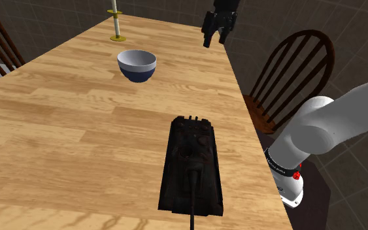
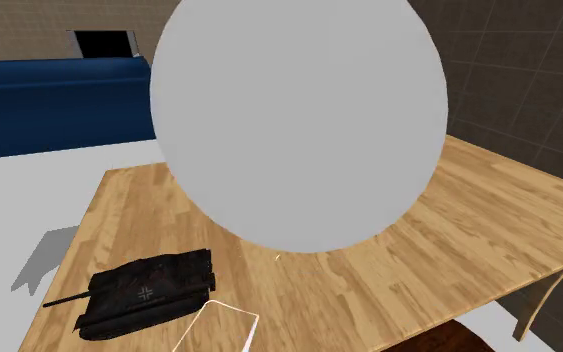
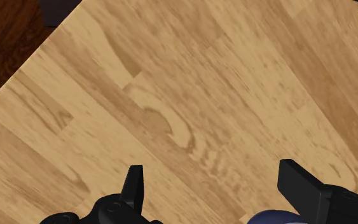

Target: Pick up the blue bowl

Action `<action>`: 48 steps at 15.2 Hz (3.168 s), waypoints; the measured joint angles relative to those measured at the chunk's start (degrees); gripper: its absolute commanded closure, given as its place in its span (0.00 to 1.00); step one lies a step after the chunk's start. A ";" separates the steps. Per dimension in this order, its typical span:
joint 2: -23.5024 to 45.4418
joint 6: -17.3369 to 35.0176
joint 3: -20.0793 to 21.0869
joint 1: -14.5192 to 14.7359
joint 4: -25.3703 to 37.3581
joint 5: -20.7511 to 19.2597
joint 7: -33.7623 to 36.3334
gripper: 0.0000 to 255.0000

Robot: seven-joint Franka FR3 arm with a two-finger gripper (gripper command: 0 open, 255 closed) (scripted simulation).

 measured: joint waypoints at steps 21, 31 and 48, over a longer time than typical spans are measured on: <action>46.81 0.85 10.79 7.56 41.78 -9.82 16.65 0.00; 64.22 -3.06 10.49 12.99 61.52 -14.24 19.26 0.00; 63.98 -1.58 10.49 12.77 59.79 -14.21 19.37 1.00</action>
